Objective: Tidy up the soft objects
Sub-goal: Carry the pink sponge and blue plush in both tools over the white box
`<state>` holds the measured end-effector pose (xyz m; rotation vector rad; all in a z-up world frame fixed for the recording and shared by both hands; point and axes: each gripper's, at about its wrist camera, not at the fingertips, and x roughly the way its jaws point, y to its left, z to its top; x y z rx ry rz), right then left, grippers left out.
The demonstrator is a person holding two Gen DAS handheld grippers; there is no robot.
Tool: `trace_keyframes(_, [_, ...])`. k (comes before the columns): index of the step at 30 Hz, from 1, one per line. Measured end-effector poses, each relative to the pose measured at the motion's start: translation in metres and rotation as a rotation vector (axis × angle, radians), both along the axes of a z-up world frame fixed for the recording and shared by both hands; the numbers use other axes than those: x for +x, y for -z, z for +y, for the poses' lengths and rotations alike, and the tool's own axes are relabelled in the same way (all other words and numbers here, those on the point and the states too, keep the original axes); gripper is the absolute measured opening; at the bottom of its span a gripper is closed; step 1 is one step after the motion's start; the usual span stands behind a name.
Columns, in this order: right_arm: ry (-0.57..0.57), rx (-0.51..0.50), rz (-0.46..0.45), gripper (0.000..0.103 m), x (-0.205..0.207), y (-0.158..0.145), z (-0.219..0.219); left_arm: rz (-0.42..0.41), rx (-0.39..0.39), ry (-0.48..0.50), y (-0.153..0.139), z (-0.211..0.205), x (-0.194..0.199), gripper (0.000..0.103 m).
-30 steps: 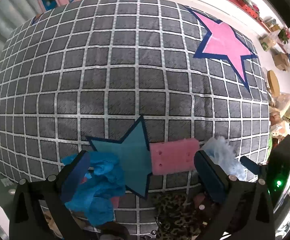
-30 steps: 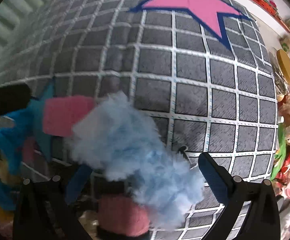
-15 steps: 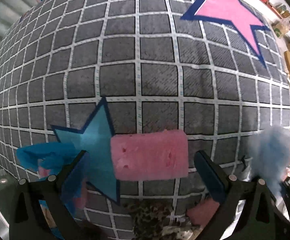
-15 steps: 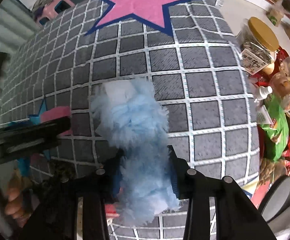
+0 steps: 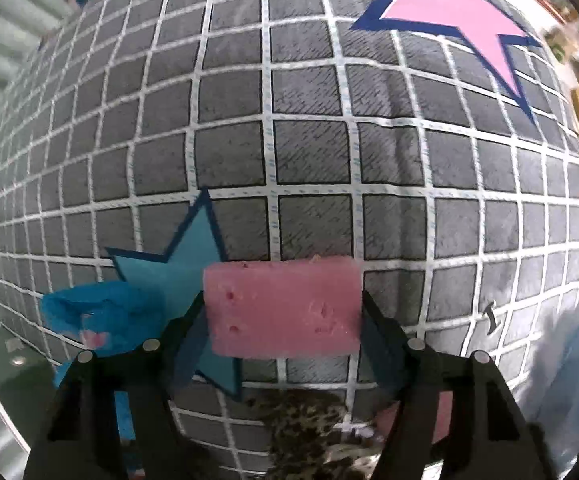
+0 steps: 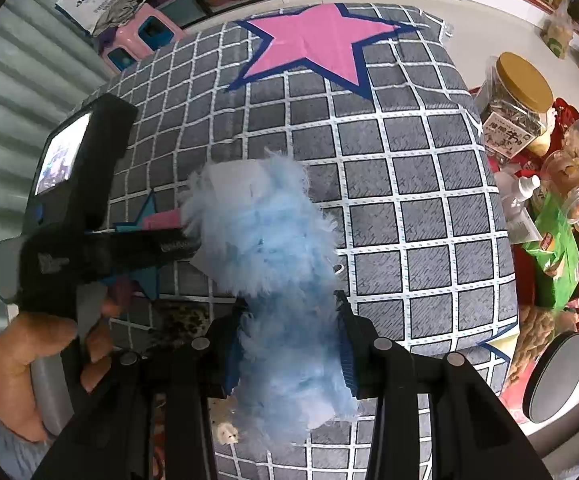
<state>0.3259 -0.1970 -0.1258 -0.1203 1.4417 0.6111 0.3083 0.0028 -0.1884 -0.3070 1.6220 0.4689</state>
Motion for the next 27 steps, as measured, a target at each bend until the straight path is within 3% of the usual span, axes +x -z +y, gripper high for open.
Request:
trace_keyframes(8, [-0.068,0.017,-0.023,0.041,-0.013,-0.025,0.016,-0.085,0.064,0.028,-0.069,-0.006,-0.027,0.073])
trace_keyframes(14, [-0.162,0.058,-0.04,0.041,-0.035,-0.04,0.036,-0.136,0.096,0.0,-0.12,0.0,-0.069,0.073])
trace_keyframes(27, [-0.251,0.089,-0.06,0.041,-0.105,-0.08,0.067,-0.203,0.137,-0.046,-0.185,0.04,-0.174,0.073])
